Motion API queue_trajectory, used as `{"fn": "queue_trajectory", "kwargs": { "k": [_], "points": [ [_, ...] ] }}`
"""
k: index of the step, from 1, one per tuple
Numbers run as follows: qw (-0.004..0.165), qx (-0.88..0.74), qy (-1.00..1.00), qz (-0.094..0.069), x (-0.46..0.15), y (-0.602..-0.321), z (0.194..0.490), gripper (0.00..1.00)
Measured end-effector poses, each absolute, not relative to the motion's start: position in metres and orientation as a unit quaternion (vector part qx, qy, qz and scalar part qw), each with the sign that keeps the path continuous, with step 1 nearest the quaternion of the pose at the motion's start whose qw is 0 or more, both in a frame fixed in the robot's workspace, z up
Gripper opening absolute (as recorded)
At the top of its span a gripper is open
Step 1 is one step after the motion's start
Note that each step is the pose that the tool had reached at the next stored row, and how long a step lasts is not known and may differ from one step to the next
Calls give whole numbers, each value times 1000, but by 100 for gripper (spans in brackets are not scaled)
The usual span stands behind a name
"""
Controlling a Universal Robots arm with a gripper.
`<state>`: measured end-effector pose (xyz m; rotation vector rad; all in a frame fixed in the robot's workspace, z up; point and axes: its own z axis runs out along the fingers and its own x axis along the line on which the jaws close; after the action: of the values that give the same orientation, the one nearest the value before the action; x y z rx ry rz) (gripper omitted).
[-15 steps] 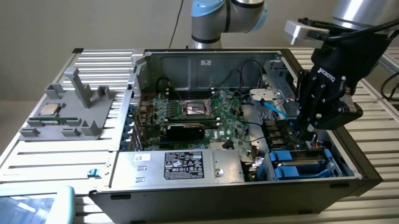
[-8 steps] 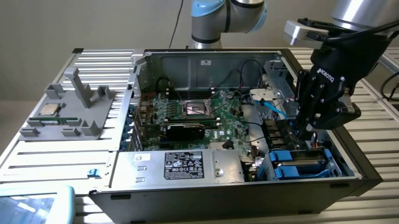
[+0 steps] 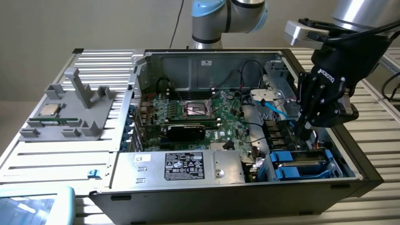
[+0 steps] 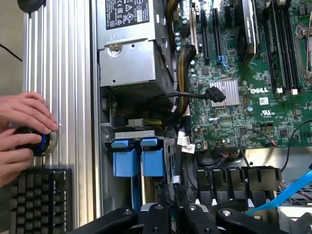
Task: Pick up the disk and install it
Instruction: 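Insert the second disk wire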
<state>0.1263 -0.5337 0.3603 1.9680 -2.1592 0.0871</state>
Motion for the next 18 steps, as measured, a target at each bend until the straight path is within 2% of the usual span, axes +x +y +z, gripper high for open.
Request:
{"fn": "queue_trajectory", "kwargs": {
  "k": [14,18],
  "points": [
    [109,669,-734,29,126,-534,360,16],
    [105,670,-734,25,126,-540,360,16]
  ]
}}
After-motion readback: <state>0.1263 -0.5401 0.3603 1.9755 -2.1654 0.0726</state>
